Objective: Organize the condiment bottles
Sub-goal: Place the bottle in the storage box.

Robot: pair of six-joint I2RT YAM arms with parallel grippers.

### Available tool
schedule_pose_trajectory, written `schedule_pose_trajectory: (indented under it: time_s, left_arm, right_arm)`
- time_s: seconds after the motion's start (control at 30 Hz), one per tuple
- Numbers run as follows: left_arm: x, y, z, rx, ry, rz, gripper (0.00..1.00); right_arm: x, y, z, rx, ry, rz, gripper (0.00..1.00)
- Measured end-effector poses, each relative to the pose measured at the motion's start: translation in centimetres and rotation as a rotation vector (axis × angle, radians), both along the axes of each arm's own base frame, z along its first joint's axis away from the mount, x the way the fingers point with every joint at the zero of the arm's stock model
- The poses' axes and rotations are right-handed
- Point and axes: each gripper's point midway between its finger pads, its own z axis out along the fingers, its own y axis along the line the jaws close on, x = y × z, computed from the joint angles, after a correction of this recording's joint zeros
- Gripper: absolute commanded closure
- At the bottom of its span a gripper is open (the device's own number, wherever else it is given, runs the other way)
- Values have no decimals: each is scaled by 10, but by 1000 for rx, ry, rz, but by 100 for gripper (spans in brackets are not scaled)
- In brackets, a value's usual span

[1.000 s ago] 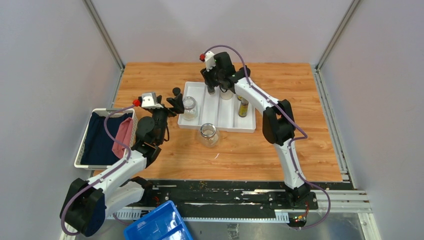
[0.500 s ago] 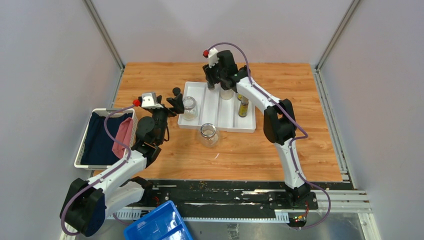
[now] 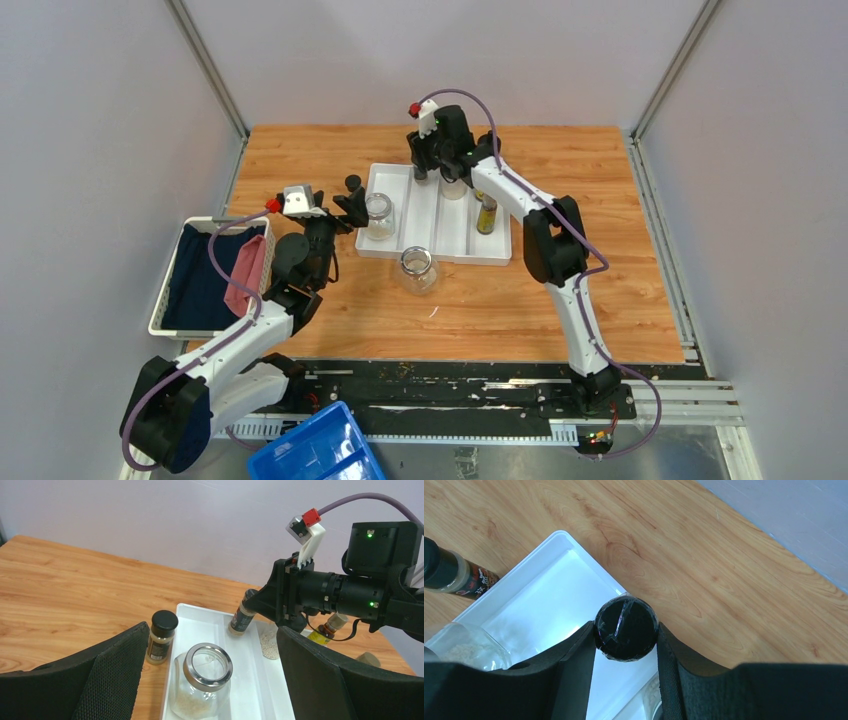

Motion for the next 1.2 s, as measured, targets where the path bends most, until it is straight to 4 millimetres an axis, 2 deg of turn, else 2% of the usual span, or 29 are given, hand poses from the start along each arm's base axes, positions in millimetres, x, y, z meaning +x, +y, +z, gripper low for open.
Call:
schedule_pose_trajectory:
  time_s: [0.4,0.73,0.9,1.07,1.2]
  left_arm:
    - [1,0,-1,1,4,0,0]
    - [1,0,-2,2,4,1,0]
    - [1,0,-2,2,5,1,0]
    - [1,0,-2,1,4,1,0]
    - [1,0,-2,1,4,0,0]
  right_arm:
    - [1,1,-4,12,11,-8,100]
    - [1,0,-21,2,37,-16,89]
    - [2,-1,-21,2,37,-25,64]
    - [3,-2,-21,-1,36,-35,47]
    - [3,-3,-22,-4,34,-43,39]
